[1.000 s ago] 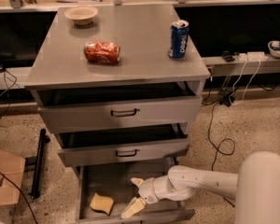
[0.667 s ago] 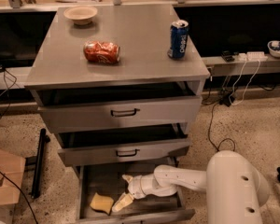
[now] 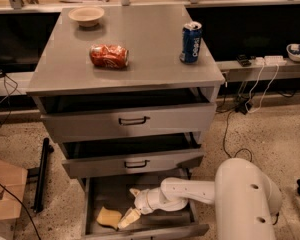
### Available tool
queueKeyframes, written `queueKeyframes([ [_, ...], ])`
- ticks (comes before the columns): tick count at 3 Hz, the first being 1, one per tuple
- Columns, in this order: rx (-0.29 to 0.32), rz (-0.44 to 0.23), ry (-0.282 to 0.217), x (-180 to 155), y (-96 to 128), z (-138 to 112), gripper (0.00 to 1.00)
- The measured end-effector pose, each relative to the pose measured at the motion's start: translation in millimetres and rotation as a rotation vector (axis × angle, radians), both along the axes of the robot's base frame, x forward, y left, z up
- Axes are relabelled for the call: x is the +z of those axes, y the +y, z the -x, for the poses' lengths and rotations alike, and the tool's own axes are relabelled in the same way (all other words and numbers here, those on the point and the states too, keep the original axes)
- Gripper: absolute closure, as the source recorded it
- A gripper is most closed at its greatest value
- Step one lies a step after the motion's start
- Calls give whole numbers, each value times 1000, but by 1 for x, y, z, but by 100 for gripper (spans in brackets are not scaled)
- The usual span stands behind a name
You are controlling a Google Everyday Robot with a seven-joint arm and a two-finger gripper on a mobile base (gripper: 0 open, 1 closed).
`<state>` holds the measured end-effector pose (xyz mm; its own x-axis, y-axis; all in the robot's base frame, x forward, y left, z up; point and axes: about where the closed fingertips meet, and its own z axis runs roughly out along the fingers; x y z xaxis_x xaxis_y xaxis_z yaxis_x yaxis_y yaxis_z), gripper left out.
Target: Pick sponge from bottom drawer and place on counter
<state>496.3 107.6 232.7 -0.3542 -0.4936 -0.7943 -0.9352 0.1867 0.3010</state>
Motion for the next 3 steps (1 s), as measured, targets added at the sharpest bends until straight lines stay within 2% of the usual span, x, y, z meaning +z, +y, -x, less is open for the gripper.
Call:
queueKeyframes([
  [1, 53, 34, -13, -22, 24, 1, 0],
  [2, 117, 43, -59, -49, 62, -14, 0],
  [3, 152, 2, -97, -75, 96, -22, 0],
])
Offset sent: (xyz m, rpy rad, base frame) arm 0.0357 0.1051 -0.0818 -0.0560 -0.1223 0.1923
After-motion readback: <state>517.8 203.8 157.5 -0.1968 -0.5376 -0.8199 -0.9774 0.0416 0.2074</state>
